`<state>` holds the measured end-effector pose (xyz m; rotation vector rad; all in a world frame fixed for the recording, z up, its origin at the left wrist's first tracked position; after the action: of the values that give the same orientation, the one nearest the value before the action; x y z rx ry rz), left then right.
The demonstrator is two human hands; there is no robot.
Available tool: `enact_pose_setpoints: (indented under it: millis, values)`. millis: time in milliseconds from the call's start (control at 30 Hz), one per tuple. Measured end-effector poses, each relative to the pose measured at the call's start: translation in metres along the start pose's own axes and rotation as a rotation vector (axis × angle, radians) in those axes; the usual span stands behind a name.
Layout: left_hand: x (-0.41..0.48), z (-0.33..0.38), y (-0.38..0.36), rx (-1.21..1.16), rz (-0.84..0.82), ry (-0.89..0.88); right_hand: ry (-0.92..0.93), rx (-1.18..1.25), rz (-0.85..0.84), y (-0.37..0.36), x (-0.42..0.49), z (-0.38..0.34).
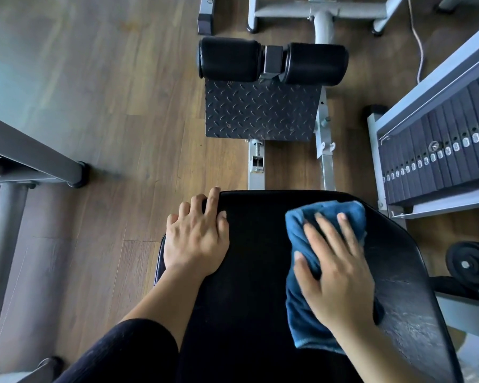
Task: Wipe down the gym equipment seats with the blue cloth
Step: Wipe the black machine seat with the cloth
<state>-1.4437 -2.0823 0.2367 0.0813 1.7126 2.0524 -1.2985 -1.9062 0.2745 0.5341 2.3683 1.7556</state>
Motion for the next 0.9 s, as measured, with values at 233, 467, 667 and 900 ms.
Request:
enact_pose_setpoints:
  millis: [233, 467, 667, 900]
  values:
    - [0.001, 0.001, 0.002, 0.022, 0.008, -0.007, -0.299, -0.070, 0.110, 0.015, 0.014, 0.065]
    - [0.000, 0.003, 0.001, 0.040, -0.005, -0.021, -0.166, -0.004, 0.070, -0.014, 0.063, 0.012]
    - [0.003, 0.002, 0.000, 0.019, -0.023, -0.020, 0.044, 0.063, 0.027, -0.023, 0.042, -0.038]
    - [0.000, 0.001, -0.002, -0.012, -0.041, -0.034, 0.031, 0.066, 0.000, 0.000, -0.032, -0.024]
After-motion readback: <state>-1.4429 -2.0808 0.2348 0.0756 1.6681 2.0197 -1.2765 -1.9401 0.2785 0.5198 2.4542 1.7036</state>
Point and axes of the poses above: each hand's wrist, its own x-axis towards the middle knuckle, its own y-axis out of the back of the hand, z = x × y, the point moved 9 cm from there along x, towards the middle knuckle, and after that the axes turned 4 degrees about -z, right-handed, at the moved point
